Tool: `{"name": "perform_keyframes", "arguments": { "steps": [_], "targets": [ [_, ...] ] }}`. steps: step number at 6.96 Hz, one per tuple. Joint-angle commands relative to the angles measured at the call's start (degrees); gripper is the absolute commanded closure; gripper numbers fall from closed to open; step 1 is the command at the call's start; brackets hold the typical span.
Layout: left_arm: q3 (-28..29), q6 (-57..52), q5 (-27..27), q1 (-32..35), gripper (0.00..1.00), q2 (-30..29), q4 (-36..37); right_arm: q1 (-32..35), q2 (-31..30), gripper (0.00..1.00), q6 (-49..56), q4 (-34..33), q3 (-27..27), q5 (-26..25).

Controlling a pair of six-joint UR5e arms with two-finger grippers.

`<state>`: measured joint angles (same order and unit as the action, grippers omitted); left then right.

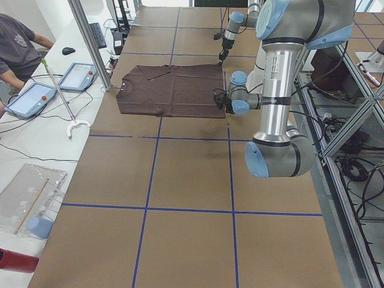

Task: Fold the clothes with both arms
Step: 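Grasp the shirt hem corners nearest the robot with both grippers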

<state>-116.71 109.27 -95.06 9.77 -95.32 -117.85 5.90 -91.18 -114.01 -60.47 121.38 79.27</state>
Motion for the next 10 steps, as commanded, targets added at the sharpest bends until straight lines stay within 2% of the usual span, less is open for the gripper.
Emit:
{"name": "perform_keyframes", "arguments": {
  "steps": [1, 2, 3, 4, 7, 8, 10],
  "targets": [
    [-2.54, 1.38, -0.04, -0.45, 1.0, -0.04, 2.17, 0.08, -0.74, 1.0, -0.15, 0.0, 2.53, 0.18],
    [-2.12, 2.0, 0.4, -2.02, 1.0, 0.22, 4.97, 0.08, -0.84, 1.0, -0.33, 0.0, 2.2, 0.19],
    [-1.42, 1.57, 0.4, -2.12, 0.66, -0.04, 5.43, 0.16, -0.84, 1.0, -0.24, -0.35, 2.11, 0.27],
    [-1.06, 1.13, 1.18, -2.12, 0.49, -0.04, 5.43, 0.16, -0.75, 1.0, -0.24, -0.35, 2.11, 0.27],
    [2.27, 0.86, 3.48, -1.34, 0.5, -0.21, 5.43, 0.16, -0.84, 1.0, -0.24, -0.44, 2.11, 0.27],
    [1.76, -3.06, 3.48, 0.15, 0.5, -0.39, 5.43, 0.16, -0.84, 1.0, -0.24, -0.44, 2.11, 0.27],
    [-0.34, -3.62, 3.3, 0.78, 0.5, -0.39, 5.69, 0.16, -0.84, 1.0, -0.24, -0.44, 2.11, 0.27]
  ]
}}
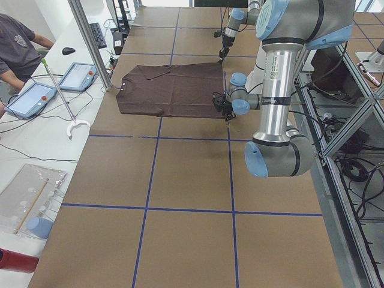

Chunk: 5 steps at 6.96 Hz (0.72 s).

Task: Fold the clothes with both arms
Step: 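Grasp the shirt hem corners nearest the robot with both grippers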

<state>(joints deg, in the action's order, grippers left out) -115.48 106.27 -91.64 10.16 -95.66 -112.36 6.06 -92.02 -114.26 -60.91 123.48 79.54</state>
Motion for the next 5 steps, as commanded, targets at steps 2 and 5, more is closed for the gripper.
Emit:
{"name": "perform_keyframes", "arguments": {
  "steps": [2, 5],
  "targets": [
    [-2.56, -0.63, 0.06, 0.12, 0.5, -0.75, 3.19, 0.0, -0.09, 1.0, 0.0, 0.0, -0.09, 0.0],
    [-0.63, -0.63, 0.41, -0.32, 0.5, -1.02, 3.11, 0.0, -0.09, 1.0, 0.0, 0.0, -0.26, 0.0]
  ]
}}
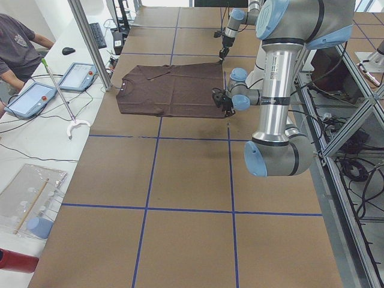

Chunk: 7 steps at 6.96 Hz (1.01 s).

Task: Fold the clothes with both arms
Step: 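Grasp the shirt hem corners nearest the robot with both grippers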

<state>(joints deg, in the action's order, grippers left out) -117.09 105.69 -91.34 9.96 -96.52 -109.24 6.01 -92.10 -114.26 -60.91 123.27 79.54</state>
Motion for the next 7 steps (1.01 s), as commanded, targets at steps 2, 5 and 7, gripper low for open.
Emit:
{"name": "perform_keyframes", "arguments": {
  "steps": [2, 5, 7],
  "targets": [
    [1.61, -0.39, 0.11, -0.03, 0.5, -0.16, -0.01, -0.03, -0.01, 1.0, 0.0, 0.0, -0.14, 0.0],
    [1.61, -0.39, 0.02, 0.23, 1.0, -0.95, 0.08, -0.03, 0.08, 1.0, 0.0, -0.61, -0.14, 0.0],
    [1.52, -0.39, -0.07, 0.5, 1.0, -0.95, 0.17, -0.03, 0.08, 1.0, 0.0, -0.7, -0.14, 0.0]
  ]
}}
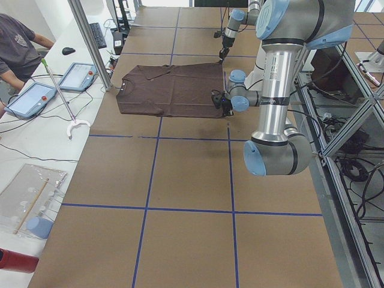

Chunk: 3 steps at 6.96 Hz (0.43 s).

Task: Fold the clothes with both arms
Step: 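Grasp the shirt hem corners nearest the robot with both grippers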

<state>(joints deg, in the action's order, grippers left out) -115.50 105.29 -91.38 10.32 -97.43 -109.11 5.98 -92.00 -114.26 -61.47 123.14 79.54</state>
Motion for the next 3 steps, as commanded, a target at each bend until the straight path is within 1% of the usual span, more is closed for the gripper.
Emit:
{"name": "perform_keyframes", "arguments": {
  "steps": [1, 2, 3],
  "targets": [
    [-1.2, 0.0, -0.2, 0.32, 1.0, -0.04, 0.12, 0.0, 0.07, 1.0, 0.0, -0.14, 0.17, 0.0],
    [-4.78, 0.87, -0.21, 0.58, 1.0, 0.48, 0.3, 0.09, -0.02, 1.0, -0.09, -0.14, 0.87, 0.09],
    [-8.47, 2.71, -0.03, -0.29, 1.0, 1.36, 2.13, -0.43, -0.98, 1.0, -0.09, -0.14, 2.1, 0.44]
  ]
}}
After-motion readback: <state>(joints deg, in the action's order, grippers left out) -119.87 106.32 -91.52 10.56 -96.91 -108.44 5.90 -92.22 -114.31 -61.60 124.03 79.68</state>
